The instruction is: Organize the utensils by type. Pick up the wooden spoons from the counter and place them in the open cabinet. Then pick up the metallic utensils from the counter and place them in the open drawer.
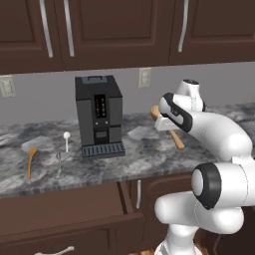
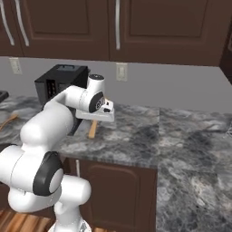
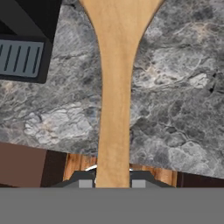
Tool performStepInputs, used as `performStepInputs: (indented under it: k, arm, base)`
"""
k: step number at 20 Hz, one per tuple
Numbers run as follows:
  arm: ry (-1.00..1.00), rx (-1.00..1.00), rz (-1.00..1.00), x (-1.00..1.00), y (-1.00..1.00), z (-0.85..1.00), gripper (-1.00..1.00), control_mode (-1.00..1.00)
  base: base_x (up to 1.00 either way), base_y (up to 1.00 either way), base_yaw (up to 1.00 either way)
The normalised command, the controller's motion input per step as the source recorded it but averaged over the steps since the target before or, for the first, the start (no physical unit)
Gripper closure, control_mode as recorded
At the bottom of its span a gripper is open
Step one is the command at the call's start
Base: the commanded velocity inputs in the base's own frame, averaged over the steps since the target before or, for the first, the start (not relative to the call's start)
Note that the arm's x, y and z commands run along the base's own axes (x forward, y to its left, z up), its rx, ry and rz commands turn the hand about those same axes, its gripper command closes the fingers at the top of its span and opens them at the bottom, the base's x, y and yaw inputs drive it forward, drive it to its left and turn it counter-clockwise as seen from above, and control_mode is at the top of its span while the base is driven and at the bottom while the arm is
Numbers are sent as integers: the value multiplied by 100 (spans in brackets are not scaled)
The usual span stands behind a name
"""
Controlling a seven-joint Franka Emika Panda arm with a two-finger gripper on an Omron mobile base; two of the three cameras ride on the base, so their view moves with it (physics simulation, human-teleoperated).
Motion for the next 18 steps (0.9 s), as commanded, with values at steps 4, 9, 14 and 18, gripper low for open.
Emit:
performStepInputs:
  k: [4,9,14,18]
  arm:
    - [0,0,0,0,0,0,100,100]
    - [0,0,0,0,0,0,100,100]
    - [0,0,0,0,0,0,100,100]
    - [0,0,0,0,0,0,100,100]
  base:
    - [-45,0,-2]
    - [-16,27,0]
    - [-15,74,0]
    - [-34,74,0]
